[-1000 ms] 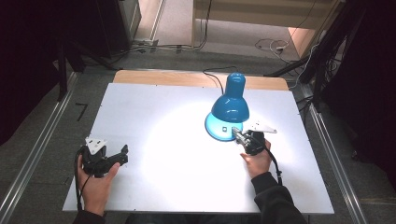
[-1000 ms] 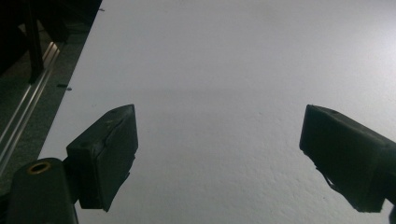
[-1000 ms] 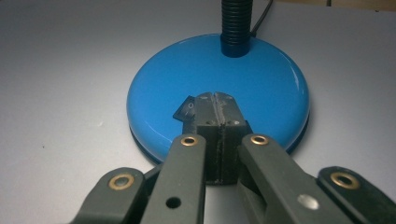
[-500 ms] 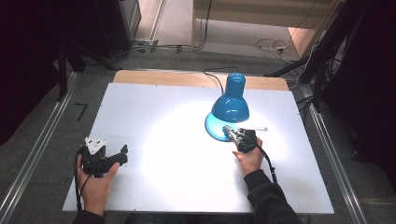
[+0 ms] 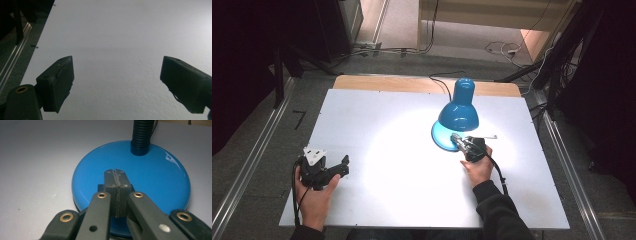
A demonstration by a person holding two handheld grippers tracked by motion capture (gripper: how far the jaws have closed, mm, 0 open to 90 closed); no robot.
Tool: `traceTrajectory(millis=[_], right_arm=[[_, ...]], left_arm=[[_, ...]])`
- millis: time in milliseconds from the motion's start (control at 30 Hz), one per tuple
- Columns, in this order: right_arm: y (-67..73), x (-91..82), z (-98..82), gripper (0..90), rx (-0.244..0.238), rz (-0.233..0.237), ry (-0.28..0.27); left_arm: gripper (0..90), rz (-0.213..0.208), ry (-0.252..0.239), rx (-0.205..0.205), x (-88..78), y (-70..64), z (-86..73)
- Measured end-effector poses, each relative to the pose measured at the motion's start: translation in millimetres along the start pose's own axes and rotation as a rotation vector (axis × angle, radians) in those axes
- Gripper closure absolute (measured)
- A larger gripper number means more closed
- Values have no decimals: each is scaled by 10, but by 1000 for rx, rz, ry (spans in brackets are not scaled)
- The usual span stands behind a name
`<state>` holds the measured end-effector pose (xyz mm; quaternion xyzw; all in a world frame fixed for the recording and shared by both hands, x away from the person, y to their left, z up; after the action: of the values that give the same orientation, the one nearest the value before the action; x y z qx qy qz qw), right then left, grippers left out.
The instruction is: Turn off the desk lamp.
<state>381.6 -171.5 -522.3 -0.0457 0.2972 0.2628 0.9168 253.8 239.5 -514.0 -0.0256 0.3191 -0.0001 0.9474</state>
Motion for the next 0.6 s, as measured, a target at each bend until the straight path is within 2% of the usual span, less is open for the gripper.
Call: traceTrajectory(millis=[600], right_arm=[[-3,19,16,883,-2,10,-6]], left_arm=[[128,-4,2,3,9,-15,-2]])
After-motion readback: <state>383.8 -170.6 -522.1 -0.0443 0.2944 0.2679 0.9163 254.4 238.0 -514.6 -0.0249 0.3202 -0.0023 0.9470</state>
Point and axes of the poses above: each handheld gripper's, and its own axes: x roughly forward along the jaws, z roughly out of its top, y roughly to its left, the point moved 3 cm from there along x, roughly forward along the jaws, and after that the axes turned 3 degrees about y, right-handed, at the moved point
